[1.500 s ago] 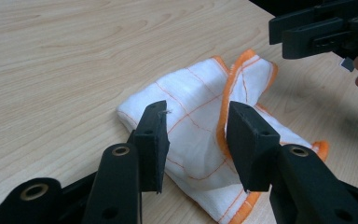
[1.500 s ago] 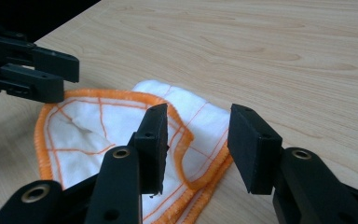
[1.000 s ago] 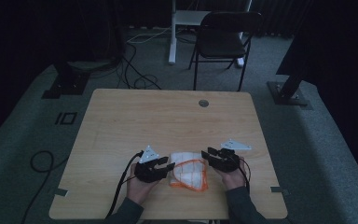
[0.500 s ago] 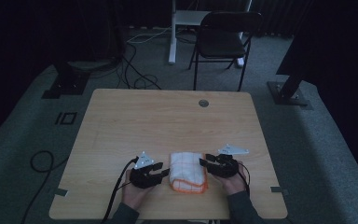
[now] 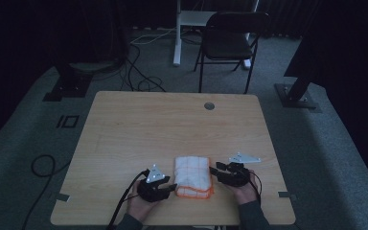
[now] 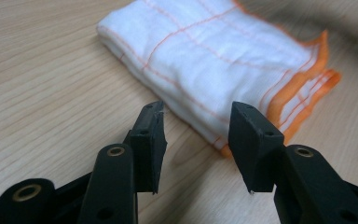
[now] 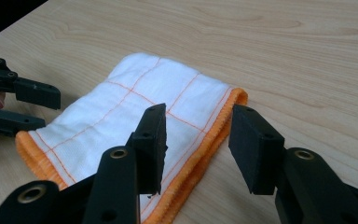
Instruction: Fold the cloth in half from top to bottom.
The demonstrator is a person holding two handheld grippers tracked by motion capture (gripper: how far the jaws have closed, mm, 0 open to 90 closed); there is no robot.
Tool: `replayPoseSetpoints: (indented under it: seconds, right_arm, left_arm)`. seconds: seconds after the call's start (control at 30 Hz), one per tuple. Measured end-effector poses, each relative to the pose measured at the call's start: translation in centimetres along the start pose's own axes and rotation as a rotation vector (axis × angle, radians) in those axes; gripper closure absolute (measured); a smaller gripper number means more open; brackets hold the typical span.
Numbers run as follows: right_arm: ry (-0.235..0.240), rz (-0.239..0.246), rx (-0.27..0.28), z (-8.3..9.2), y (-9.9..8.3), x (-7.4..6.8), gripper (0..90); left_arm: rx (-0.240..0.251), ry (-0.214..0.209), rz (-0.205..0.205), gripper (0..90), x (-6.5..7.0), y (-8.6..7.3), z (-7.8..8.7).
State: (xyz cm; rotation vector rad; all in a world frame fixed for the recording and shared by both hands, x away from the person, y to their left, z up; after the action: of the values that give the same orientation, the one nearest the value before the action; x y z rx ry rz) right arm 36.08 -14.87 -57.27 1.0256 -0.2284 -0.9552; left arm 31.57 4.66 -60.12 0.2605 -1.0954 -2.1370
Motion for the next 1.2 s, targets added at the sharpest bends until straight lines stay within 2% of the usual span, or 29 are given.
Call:
replayPoseSetpoints:
  seconds: [0.1,0.23,0.37,0.47,0.57,0.63,0.7,0.77,0.9,1.07,1.2]
  right_arm:
    - [0.000,-0.002,0.003,0.1,0.0,0.1,56.1]
    - [0.009,0.003,0.004,0.2,-0.1,-0.4,55.6]
    - [0.018,0.007,-0.008,0.0,-0.5,-1.0,55.3]
    - [0.026,0.014,-0.029,-0.1,-1.4,-1.6,54.6]
    - [0.012,0.047,-0.066,-0.2,-2.6,-2.1,53.9]
    - [0.001,0.068,-0.088,-0.1,-3.4,-2.3,53.6]
    - [-0.022,0.103,-0.111,-0.1,-4.0,-2.3,53.1]
    - [-0.043,0.139,-0.128,-0.1,-4.4,-2.2,53.1]
    - [-0.050,0.166,-0.149,-0.2,-4.8,-2.3,53.5]
    - [-0.034,0.145,-0.154,0.0,-4.9,-2.1,52.9]
    - [-0.017,0.126,-0.108,0.5,-4.3,-2.0,51.7]
  left_arm:
    - [-0.007,0.014,0.002,56.7,-0.3,-0.3,0.1]
    - [0.037,0.010,0.022,56.4,-0.3,0.7,0.6]
    - [0.081,-0.017,0.021,54.9,0.2,2.3,0.9]
    - [0.087,-0.042,0.014,53.3,1.0,3.1,0.6]
    - [0.038,-0.040,-0.024,52.8,1.6,2.5,-0.5]
    - [-0.008,-0.004,-0.057,53.3,1.7,1.5,-1.1]
    - [-0.029,0.016,-0.057,53.9,1.7,0.6,-1.4]
    - [-0.021,0.019,-0.051,54.2,1.5,0.2,-1.2]
    - [-0.009,0.020,-0.055,53.8,1.2,-0.1,-0.7]
    - [0.030,0.003,-0.056,52.6,1.1,0.1,-0.2]
    - [0.072,0.000,-0.059,51.1,0.9,0.7,0.5]
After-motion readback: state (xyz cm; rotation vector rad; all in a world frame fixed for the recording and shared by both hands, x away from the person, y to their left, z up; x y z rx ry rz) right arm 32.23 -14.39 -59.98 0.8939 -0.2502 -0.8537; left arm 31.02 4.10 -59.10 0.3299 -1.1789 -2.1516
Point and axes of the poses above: each handheld gripper's, and its own axes: z roughly backward along the jaws, y roughly out of its top, x roughly to its right, the point moved 10 cm from there along -z, roughly forward along the jaws, and after that the axes turned 2 degrees about x, right-handed, at the moved point
